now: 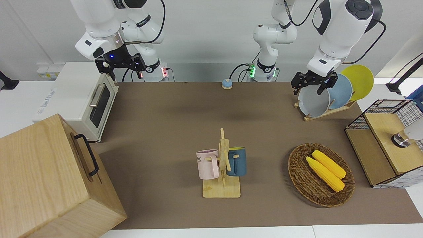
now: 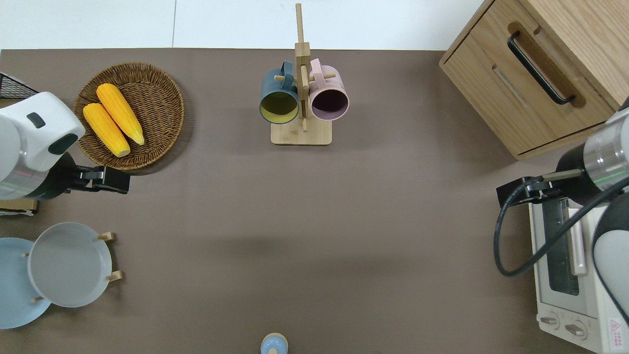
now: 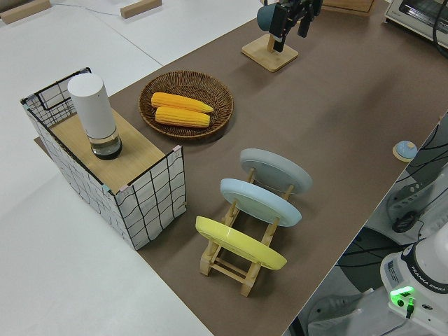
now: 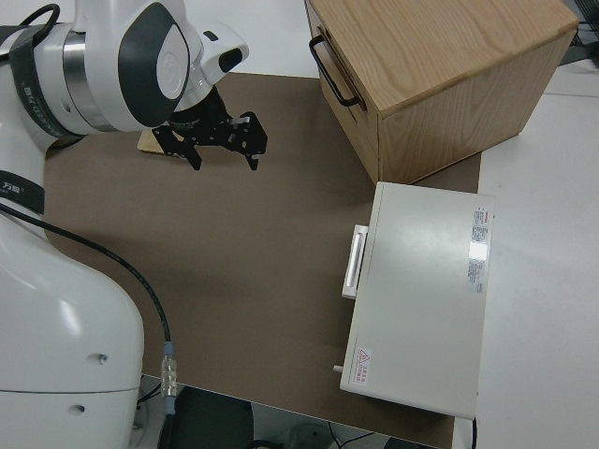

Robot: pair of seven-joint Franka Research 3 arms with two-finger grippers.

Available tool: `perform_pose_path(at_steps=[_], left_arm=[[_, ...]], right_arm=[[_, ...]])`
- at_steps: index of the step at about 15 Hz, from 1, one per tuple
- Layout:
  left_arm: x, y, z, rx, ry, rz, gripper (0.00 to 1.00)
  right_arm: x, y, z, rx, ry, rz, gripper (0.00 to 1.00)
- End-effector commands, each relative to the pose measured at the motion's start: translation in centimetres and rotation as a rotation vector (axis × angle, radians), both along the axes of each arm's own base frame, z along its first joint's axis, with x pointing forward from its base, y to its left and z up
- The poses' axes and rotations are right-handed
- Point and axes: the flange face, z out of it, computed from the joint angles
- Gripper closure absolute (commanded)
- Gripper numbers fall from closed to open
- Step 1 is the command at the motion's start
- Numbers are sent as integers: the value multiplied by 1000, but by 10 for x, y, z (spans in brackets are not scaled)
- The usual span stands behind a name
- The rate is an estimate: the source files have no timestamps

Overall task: Pick gray plate from low plate rack and place it on table with left arm
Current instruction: 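Lower the left gripper toward the gray plate in the low rack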

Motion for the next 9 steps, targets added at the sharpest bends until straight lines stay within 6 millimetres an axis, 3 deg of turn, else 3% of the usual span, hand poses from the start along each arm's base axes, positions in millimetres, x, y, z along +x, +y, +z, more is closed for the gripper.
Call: perform_pose_path(at_steps=[1,9], left_arm=[[-5,6,9,7,12,72,0],[-7,12,9,19,20,85,0]], right_arm=[[-2,-3,4,-7,0,-16,17],[-2,-2,4,-8,0,-14,17]])
